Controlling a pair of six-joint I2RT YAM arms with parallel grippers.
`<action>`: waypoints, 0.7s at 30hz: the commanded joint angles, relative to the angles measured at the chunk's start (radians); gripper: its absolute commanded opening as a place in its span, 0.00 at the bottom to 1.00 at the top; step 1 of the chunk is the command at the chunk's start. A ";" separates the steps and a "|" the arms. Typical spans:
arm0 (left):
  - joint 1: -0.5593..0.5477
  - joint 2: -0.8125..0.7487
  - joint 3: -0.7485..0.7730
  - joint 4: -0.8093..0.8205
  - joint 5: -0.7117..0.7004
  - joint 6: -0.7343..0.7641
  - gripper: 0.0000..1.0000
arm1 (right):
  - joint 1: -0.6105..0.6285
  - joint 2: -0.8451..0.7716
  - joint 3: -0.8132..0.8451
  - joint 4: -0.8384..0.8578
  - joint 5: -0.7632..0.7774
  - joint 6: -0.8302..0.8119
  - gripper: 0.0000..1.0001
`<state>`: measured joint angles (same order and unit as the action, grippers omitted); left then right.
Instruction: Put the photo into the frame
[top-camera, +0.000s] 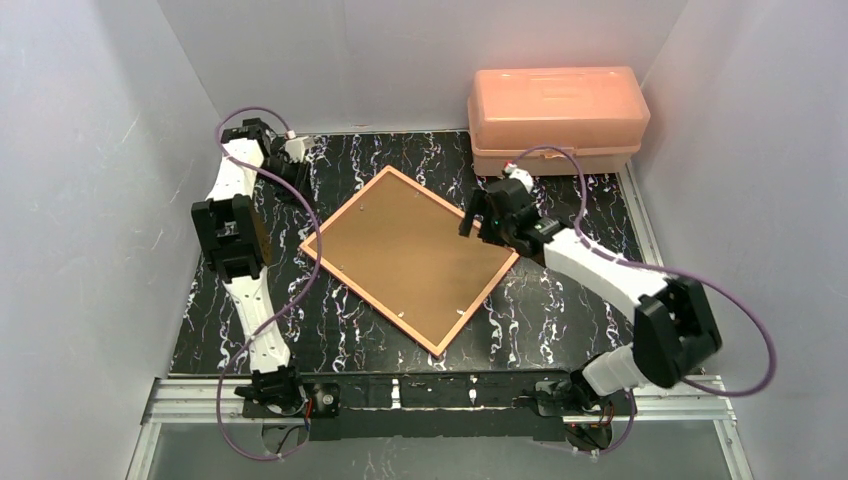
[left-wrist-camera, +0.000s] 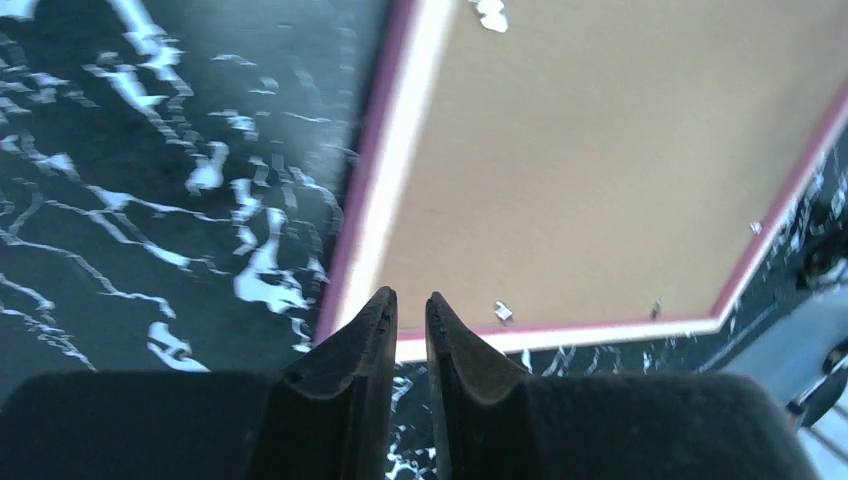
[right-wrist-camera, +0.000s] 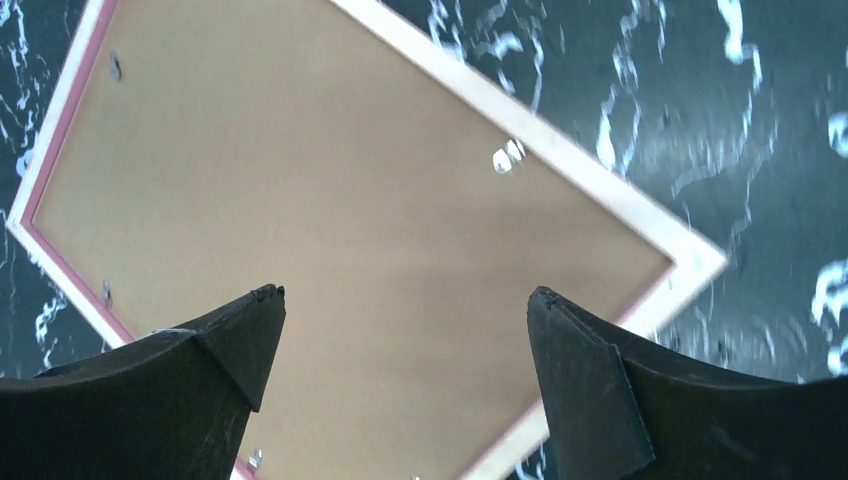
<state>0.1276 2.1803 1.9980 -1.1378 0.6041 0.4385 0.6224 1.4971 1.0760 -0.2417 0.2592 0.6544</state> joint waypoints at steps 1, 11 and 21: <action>-0.003 0.079 0.074 0.074 -0.070 -0.136 0.15 | 0.001 -0.171 -0.144 -0.045 -0.020 0.129 0.99; 0.003 0.196 0.080 0.078 0.035 -0.169 0.15 | 0.000 -0.336 -0.429 0.024 -0.173 0.308 0.99; 0.018 0.117 -0.168 0.062 0.086 -0.073 0.03 | -0.015 -0.258 -0.439 0.058 -0.166 0.283 0.99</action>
<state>0.1497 2.3688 1.9514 -1.0206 0.6819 0.2955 0.6224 1.2110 0.6106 -0.2306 0.0902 0.9455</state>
